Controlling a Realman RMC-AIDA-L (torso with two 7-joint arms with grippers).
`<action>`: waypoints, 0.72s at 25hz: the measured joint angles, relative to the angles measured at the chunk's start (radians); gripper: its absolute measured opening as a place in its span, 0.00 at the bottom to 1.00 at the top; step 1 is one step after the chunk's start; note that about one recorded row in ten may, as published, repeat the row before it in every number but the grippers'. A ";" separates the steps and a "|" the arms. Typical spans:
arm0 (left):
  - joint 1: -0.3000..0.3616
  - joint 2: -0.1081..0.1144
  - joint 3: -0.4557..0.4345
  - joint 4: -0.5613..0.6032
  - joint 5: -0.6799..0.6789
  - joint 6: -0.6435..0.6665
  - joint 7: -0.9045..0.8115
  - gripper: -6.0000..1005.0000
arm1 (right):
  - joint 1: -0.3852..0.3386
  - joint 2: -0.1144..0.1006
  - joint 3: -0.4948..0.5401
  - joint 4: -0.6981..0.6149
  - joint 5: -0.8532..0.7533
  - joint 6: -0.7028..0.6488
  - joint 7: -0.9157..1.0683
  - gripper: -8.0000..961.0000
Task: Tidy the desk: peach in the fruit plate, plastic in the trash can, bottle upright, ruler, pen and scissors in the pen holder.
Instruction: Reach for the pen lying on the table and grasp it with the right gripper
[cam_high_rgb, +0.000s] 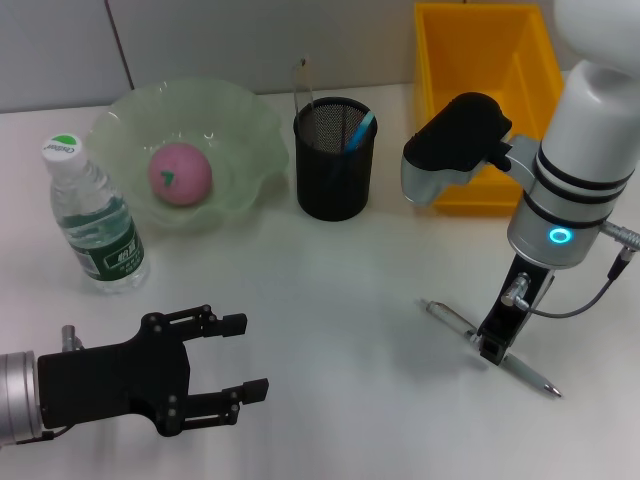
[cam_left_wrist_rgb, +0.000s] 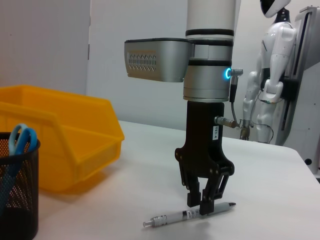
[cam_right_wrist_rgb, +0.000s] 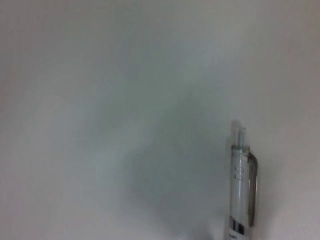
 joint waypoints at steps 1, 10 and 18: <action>0.000 0.000 0.000 0.000 0.000 0.000 0.000 0.75 | 0.000 0.000 0.000 0.000 0.000 0.000 0.000 0.26; 0.000 0.000 0.000 0.000 0.000 0.000 0.000 0.75 | 0.008 0.000 -0.003 0.017 0.000 -0.002 -0.002 0.26; 0.002 0.001 0.000 0.000 -0.001 0.000 0.000 0.75 | 0.010 0.000 -0.003 0.026 0.000 0.003 -0.003 0.25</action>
